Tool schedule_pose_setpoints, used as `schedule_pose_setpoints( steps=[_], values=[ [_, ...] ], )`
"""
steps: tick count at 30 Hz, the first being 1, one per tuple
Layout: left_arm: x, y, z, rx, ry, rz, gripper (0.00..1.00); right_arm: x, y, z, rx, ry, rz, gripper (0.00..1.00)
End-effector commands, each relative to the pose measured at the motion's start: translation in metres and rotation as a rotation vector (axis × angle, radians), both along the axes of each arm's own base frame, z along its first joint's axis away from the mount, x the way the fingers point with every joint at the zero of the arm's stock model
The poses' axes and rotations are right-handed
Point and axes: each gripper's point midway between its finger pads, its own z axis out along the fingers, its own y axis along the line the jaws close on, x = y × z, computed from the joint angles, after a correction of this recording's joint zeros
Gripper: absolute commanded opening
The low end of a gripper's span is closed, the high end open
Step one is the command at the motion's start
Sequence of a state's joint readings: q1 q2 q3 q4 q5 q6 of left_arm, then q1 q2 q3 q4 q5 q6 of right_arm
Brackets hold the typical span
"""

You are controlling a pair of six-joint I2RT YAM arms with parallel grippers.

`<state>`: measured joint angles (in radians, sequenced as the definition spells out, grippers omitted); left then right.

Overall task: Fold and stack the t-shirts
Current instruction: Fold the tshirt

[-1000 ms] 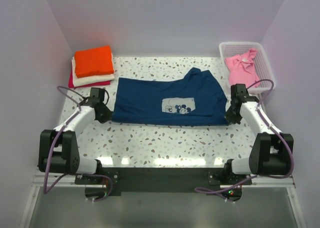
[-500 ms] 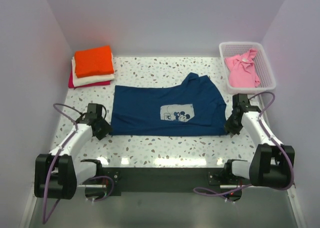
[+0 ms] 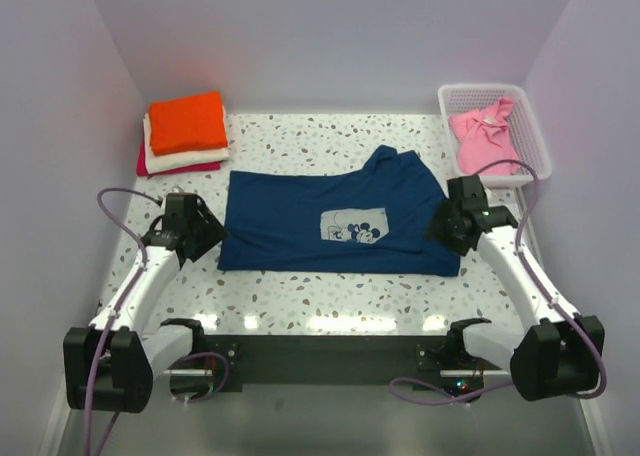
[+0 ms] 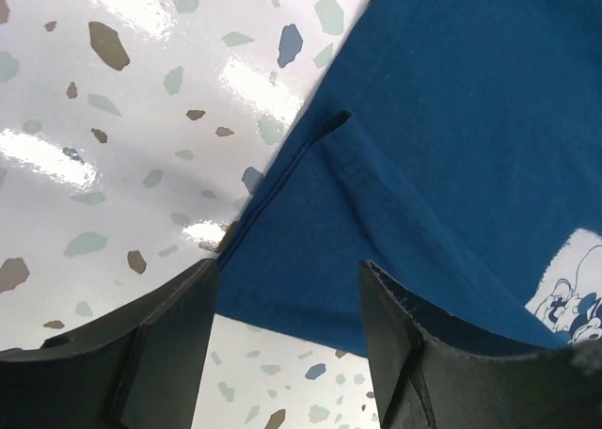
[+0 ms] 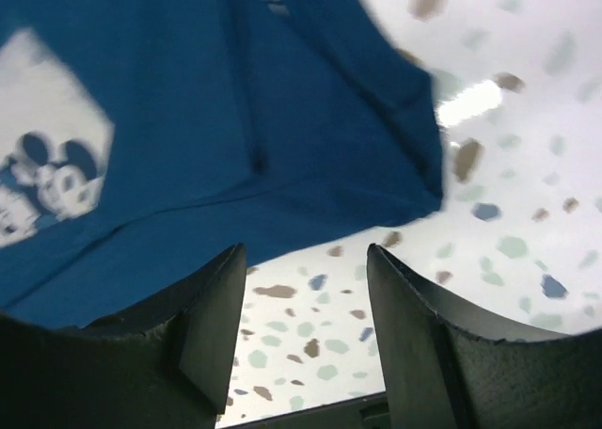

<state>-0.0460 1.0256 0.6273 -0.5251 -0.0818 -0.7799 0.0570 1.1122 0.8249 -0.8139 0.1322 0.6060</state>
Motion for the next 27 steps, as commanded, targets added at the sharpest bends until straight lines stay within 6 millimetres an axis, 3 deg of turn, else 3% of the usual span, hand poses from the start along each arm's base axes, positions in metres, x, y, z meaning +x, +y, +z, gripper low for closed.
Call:
schedule_pose_setpoints(
  steps=[1,6,7,8,12,16,27],
  values=[
    [0.02,-0.005,0.006,-0.01,-0.027,-0.048,0.65,0.027,0.035,0.031,-0.035,-0.085,0.088,0.58],
    [0.043,-0.01,0.007,-0.01,-0.022,-0.061,0.63,0.048,0.097,0.021,-0.104,-0.086,0.267,0.54],
    [0.046,-0.01,0.007,0.007,-0.014,-0.072,0.63,0.051,0.098,0.021,-0.157,-0.083,0.288,0.51],
    [0.053,-0.01,0.014,0.021,-0.026,-0.076,0.63,0.052,0.112,0.02,-0.179,-0.082,0.34,0.5],
    [0.064,-0.013,0.005,0.08,0.023,-0.092,0.63,0.068,0.14,0.009,-0.258,-0.055,0.457,0.49],
    [0.068,-0.015,-0.006,0.147,0.078,-0.095,0.63,0.073,0.15,-0.012,-0.309,0.001,0.537,0.5],
    [0.078,-0.023,-0.03,0.154,0.13,-0.069,0.59,0.074,0.157,-0.036,-0.35,0.044,0.611,0.51]
  ],
)
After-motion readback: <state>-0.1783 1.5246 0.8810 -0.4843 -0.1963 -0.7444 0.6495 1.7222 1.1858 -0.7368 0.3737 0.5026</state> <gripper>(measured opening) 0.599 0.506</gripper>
